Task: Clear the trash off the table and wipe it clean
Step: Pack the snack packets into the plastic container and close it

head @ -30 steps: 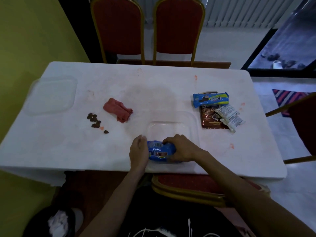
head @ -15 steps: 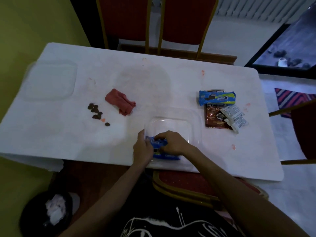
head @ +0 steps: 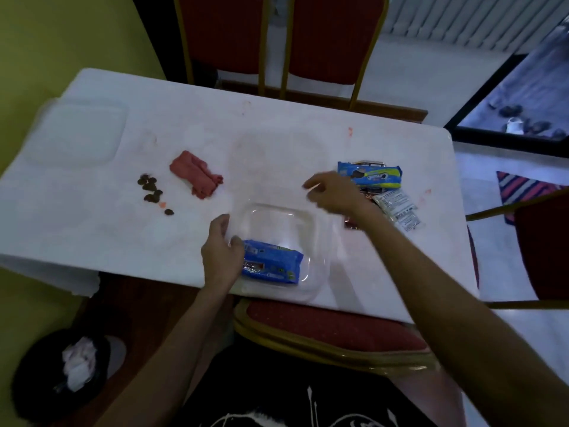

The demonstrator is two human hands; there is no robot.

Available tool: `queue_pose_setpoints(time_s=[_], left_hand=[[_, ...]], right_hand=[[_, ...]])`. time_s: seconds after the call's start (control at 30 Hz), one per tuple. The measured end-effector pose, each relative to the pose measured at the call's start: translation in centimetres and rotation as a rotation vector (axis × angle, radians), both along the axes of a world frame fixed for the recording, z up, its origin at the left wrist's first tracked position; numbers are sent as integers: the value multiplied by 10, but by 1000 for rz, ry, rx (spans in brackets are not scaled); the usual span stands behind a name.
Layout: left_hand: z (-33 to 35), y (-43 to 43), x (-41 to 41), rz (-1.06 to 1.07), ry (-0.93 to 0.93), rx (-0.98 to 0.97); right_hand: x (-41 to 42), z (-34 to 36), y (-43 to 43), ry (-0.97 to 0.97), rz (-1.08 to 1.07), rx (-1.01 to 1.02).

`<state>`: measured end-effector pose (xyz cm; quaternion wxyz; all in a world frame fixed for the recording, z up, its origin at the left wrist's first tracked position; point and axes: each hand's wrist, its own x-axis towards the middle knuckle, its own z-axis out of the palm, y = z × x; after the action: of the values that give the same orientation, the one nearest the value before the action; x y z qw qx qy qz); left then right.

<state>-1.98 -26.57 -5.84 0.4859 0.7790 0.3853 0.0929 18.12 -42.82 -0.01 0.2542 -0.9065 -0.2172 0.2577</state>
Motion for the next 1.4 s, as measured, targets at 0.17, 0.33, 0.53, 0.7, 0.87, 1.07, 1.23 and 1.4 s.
queue_pose_setpoints(time_s=[0.17, 0.33, 0.53, 0.7, 0.87, 1.07, 1.23, 1.4], left_hand=[[18, -22, -2, 39, -95, 149], [9, -49, -14, -33, -98, 272], [-6, -51, -13, -132, -73, 334], [-3, -55, -13, -138, -33, 289], [14, -68, 8, -73, -119, 69], [29, -76, 42, -108, -119, -443], [21, -78, 50, -198, 1, -408], [3, -84, 52, -320, 126, -265]], right_hand=[[90, -3, -69, -282, -153, -288], [101, -35, -108, -317, -12, -637], [97, -38, -115, -427, -6, -569], [83, -12, -106, -387, -89, -338], [11, 7, -75, -201, -210, 45], [-90, -19, -38, 37, -76, -64], [-102, -12, -51, 8, -54, -108], [-106, -16, -67, -227, -39, -135]])
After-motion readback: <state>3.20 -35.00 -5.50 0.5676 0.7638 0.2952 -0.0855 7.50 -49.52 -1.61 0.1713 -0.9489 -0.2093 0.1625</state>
